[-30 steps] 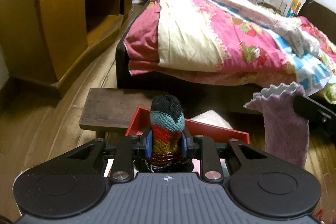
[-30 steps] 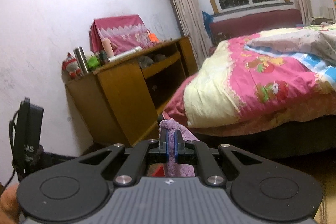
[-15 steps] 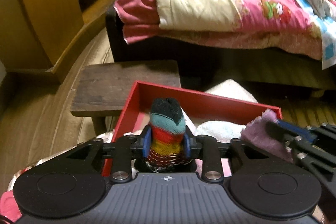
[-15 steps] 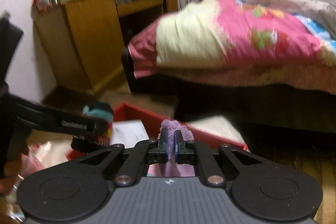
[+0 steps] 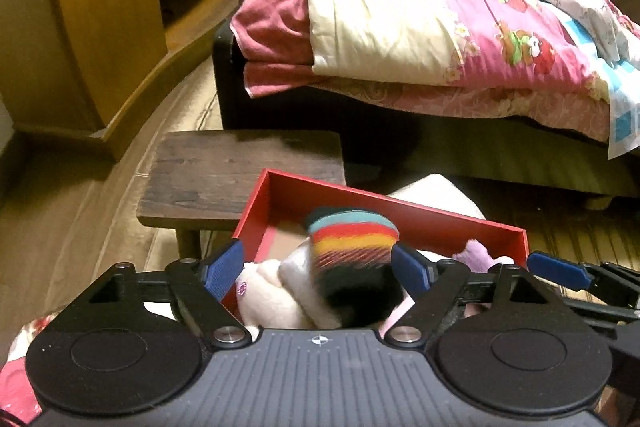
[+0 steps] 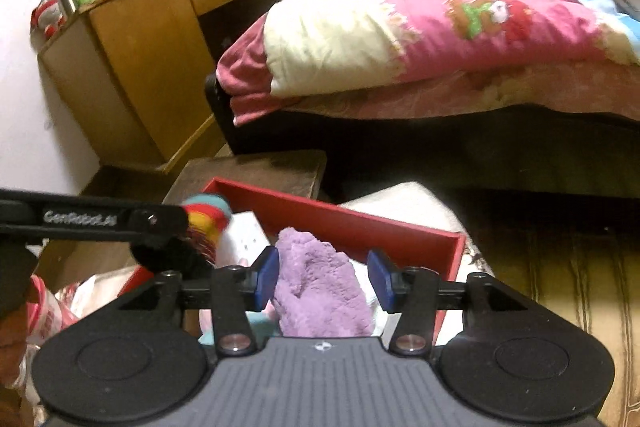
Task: Organize soft objects
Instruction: 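Open the right tool to drop the purple cloth while the left tool drops the sock into the box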
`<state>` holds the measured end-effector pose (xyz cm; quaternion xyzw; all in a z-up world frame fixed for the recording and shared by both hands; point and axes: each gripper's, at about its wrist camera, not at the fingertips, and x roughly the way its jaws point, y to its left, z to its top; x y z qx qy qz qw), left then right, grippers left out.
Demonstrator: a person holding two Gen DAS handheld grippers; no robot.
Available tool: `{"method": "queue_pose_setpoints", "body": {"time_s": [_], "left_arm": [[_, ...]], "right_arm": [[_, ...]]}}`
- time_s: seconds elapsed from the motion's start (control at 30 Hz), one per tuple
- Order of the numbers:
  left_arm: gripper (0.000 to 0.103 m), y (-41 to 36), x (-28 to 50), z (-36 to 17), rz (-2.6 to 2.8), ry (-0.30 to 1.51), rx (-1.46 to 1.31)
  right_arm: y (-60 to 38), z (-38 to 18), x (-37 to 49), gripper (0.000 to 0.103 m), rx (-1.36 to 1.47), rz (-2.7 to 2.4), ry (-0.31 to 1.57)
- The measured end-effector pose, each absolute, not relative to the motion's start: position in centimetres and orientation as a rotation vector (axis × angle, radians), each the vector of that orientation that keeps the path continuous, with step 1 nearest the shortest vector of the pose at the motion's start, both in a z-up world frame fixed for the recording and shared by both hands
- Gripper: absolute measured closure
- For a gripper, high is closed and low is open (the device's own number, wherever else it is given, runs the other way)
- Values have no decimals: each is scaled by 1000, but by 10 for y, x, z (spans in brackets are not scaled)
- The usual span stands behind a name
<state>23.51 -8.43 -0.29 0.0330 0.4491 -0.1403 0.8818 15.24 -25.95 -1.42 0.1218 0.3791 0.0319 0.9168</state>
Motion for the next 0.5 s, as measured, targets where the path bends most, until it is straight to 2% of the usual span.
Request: {"method": "queue_pose_setpoints", "body": {"time_s": [0.13, 0.3, 0.5], "left_arm": [[24, -77, 225, 1, -293, 949, 54], [24, -62, 209, 4, -298, 968, 26], [24, -44, 184, 9, -302, 978, -3]], "right_arm": [[-263, -11, 148, 83, 302, 56, 759], [-245, -25, 152, 83, 65, -41, 800], [-253, -36, 155, 83, 26, -112, 842]]}}
